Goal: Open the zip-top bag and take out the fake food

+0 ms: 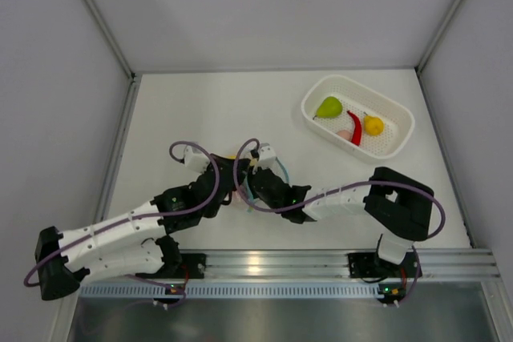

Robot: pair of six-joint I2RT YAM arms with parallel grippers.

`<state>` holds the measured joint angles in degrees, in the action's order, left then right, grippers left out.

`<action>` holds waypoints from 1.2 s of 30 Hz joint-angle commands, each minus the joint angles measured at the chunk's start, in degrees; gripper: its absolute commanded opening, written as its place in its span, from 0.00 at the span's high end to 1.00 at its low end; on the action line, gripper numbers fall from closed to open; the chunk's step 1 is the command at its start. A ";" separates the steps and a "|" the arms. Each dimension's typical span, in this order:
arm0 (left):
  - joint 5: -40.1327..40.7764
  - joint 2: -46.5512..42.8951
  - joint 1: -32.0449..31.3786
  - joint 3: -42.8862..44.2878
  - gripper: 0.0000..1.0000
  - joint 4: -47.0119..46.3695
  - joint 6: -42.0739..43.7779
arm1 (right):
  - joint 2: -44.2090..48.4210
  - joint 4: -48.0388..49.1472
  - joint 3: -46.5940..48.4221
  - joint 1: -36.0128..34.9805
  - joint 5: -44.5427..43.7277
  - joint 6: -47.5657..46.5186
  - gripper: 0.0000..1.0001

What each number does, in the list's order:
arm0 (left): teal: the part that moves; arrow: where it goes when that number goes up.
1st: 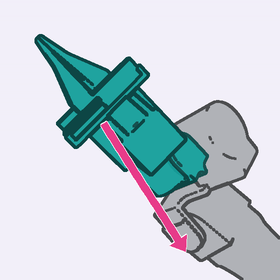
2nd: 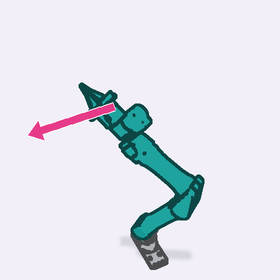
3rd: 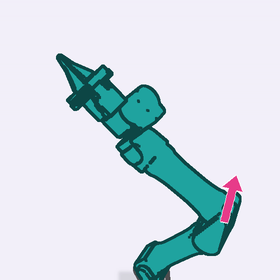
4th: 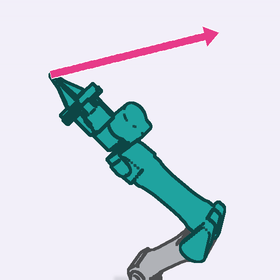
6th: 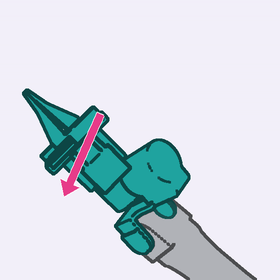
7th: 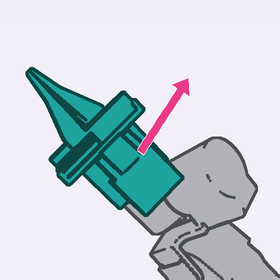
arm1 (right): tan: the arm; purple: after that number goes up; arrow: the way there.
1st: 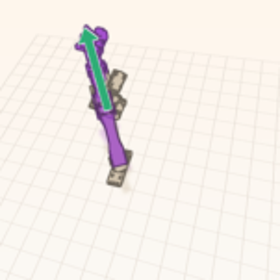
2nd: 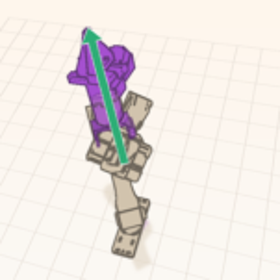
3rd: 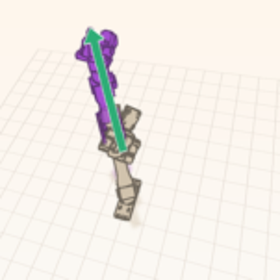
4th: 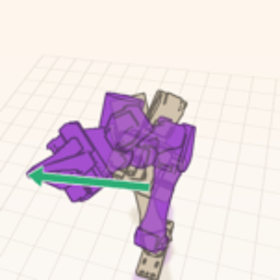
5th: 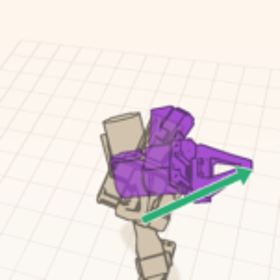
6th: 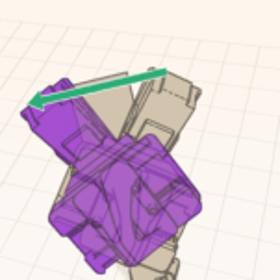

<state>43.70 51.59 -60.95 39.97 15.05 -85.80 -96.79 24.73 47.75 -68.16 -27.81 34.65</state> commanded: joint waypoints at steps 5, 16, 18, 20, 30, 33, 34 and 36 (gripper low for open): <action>-1.69 0.44 -2.86 5.21 1.00 -3.80 -0.69 | -0.68 5.33 -1.43 4.87 3.11 5.25 0.62; -0.64 0.27 -2.95 2.14 1.00 -3.71 -0.07 | -4.98 -5.82 6.39 7.52 25.97 -2.13 0.36; -0.11 -0.35 -2.95 0.56 1.00 -3.54 0.10 | -5.77 -10.11 7.61 6.99 24.30 -3.18 0.30; 1.12 -1.49 -2.95 -0.50 1.00 -3.53 0.46 | -6.56 -12.94 8.67 6.64 23.77 -3.89 0.25; 2.18 -6.59 -2.86 -7.00 1.00 -3.45 1.16 | -13.07 -19.28 14.74 4.97 21.84 -5.30 0.14; 2.79 -7.38 -2.86 -7.62 1.00 -3.10 2.13 | -11.76 -19.81 14.22 4.79 21.05 -5.47 0.16; 2.97 -7.56 -2.86 -7.80 1.00 -3.01 2.30 | -11.14 -19.72 13.87 4.79 20.78 -5.39 0.18; 3.58 -8.26 -2.86 -8.15 1.00 -2.66 2.83 | -8.87 -19.37 12.90 4.70 20.43 -5.30 0.28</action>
<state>45.19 44.73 -63.55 32.36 14.17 -84.40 -108.71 8.38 60.88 -62.63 -5.76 29.67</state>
